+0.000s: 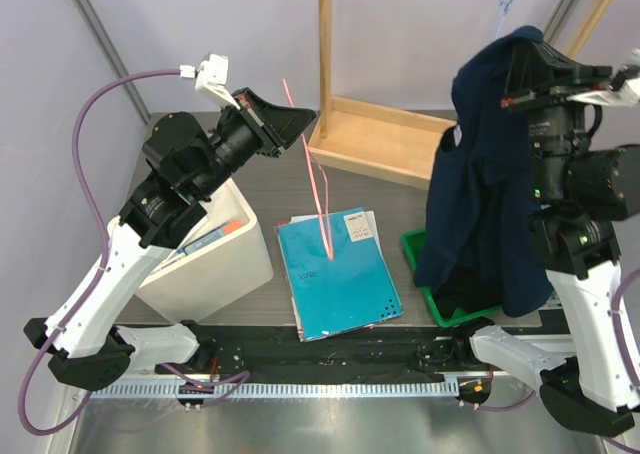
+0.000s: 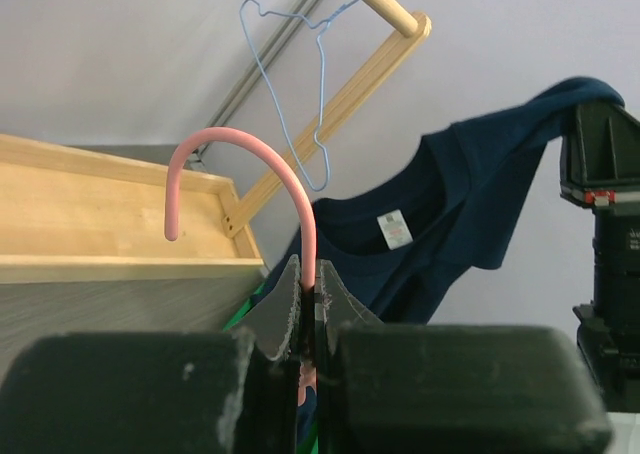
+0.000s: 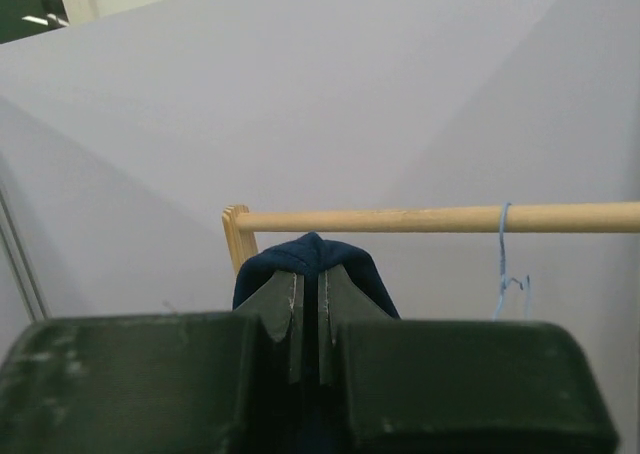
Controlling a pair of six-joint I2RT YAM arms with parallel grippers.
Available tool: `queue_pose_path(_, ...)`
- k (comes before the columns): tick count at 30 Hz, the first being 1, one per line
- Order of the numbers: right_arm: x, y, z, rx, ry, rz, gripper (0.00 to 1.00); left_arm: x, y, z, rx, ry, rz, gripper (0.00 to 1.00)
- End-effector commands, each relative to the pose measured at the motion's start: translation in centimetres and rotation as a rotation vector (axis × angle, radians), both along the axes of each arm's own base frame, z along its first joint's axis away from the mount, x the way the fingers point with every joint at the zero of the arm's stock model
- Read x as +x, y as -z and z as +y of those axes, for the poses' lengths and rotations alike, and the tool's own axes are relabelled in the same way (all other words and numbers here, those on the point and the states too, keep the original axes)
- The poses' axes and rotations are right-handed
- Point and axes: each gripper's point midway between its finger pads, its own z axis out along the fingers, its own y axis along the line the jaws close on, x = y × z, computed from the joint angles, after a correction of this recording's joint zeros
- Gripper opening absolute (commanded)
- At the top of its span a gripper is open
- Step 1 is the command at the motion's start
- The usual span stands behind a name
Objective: Remove the t-shirt from the hanger
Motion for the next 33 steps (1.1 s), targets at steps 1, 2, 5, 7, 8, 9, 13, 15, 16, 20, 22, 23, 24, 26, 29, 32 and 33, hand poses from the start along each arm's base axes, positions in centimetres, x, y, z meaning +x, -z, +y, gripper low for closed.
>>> queue_pose_path(1, -2.4, -5.4, 0.8, -0.035, -0.043, -0.199, 0.01, -0.7, -1.1, 0.7, -0.013, 0.004, -0.031, 0.0)
queue_pose_path(2, -2.1, -5.5, 1.1, -0.047, -0.046, -0.2, 0.01, -0.7, -1.1, 0.8, -0.012, 0.001, -0.03, 0.0)
queue_pose_path(5, -2.5, -6.5, 0.8, -0.053, -0.031, -0.225, 0.01, -0.7, -1.0, 0.9, -0.006, -0.008, -0.029, 0.0)
queue_pose_path(7, -2.4, -6.5, 0.5, -0.056, -0.006, -0.225, 0.01, -0.7, -0.9, 1.0, -0.005, -0.008, -0.028, 0.0)
queue_pose_path(8, -2.7, -6.5, 0.1, -0.066, 0.017, -0.227, 0.01, -0.7, -1.0, 0.9, -0.007, -0.005, -0.028, 0.0)
queue_pose_path(9, -2.2, -5.9, -0.3, -0.06, 0.046, -0.207, 0.01, -0.7, -1.0, 0.9, -0.009, -0.002, -0.026, 0.0)
queue_pose_path(13, -2.3, -4.3, -2.8, -0.067, 0.192, -0.173, 0.01, -0.6, -0.7, 0.5, -0.009, 0.006, -0.016, 0.0)
queue_pose_path(15, -2.8, -3.4, -4.0, -0.088, 0.261, -0.147, 0.01, -0.7, -0.7, 0.4, -0.008, 0.016, -0.015, 0.0)
queue_pose_path(16, -3.0, -3.0, -4.7, -0.074, 0.292, -0.133, 0.01, -0.7, -0.7, 0.4, -0.01, 0.018, -0.015, 0.0)
queue_pose_path(20, -5.1, -2.2, -6.0, -0.041, 0.314, -0.145, 0.01, -0.6, -0.5, 0.2, -0.012, 0.022, -0.009, 0.0)
queue_pose_path(22, -5.8, -2.3, -7.1, -0.005, 0.342, -0.139, 0.01, -0.6, -0.4, -0.1, -0.012, 0.031, -0.007, 0.0)
queue_pose_path(23, -6.3, -2.5, -7.6, 0.008, 0.355, -0.14, 0.01, -0.5, -0.4, -0.2, -0.015, 0.034, -0.002, 0.0)
queue_pose_path(24, -6.7, -2.6, -7.8, 0.015, 0.36, -0.143, 0.01, -0.7, -0.4, -0.3, -0.015, 0.045, -0.002, 0.0)
queue_pose_path(26, -7.6, -2.7, -8.7, 0.027, 0.392, -0.148, 0.01, -0.7, -0.4, -0.3, -0.018, 0.045, -0.001, 0.0)
queue_pose_path(29, -7.8, -2.5, -9.3, 0.011, 0.431, -0.127, 0.01, -0.7, -0.3, -0.1, -0.02, 0.039, -0.003, 0.0)
queue_pose_path(32, -7.6, -1.8, -9.5, -0.003, 0.454, -0.104, 0.01, -0.8, -0.3, -0.2, -0.023, 0.042, -0.004, 0.0)
queue_pose_path(33, -7.8, -1.7, -9.6, 0.0, 0.451, -0.104, 0.01, -0.7, -0.1, -0.2, -0.02, 0.041, 0.001, 0.0)
